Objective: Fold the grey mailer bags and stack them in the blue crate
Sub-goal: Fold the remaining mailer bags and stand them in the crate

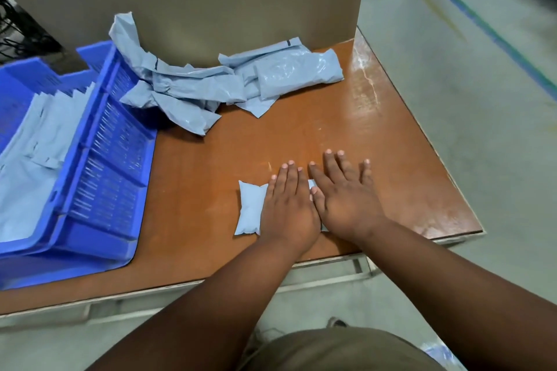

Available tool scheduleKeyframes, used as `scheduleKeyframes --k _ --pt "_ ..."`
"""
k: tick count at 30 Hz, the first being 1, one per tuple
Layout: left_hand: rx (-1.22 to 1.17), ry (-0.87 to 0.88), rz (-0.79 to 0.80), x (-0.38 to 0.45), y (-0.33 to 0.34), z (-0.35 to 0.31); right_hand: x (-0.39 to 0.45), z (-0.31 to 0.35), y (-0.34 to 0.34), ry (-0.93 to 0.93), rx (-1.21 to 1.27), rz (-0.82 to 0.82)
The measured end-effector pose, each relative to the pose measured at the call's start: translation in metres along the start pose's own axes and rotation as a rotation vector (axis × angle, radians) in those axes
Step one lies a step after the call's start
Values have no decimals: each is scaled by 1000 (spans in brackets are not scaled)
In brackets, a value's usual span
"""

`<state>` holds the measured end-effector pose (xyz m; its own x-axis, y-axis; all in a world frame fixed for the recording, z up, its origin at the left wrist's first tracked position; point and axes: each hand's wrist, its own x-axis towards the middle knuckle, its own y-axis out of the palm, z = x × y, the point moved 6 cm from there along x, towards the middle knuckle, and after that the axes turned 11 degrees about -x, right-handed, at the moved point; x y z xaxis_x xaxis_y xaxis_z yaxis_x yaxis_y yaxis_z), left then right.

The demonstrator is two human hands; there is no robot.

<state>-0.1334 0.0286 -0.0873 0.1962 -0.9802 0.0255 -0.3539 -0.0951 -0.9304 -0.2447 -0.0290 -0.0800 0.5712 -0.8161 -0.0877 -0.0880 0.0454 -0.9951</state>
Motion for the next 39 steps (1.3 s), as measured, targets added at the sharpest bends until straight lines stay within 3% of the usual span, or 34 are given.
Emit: scheduleKeyframes --k 6,11,14,20,27,39 --pt "32 11 87 -4 1 3 -3 2 -3 -8 -14 17" --pt "133 140 145 -12 -20 10 -7 2 -19 -8 -50 9" --pt "164 158 104 -15 -33 20 -6 20 -42 -84 -42 -141" --pt "92 109 126 -26 -28 54 -7 62 -14 -267 -38 -77" --pt "80 83 87 -28 -31 75 -6 58 -8 -201 -37 -43" --pt "130 -32 174 -37 -43 106 -8 13 -8 -106 -27 65"
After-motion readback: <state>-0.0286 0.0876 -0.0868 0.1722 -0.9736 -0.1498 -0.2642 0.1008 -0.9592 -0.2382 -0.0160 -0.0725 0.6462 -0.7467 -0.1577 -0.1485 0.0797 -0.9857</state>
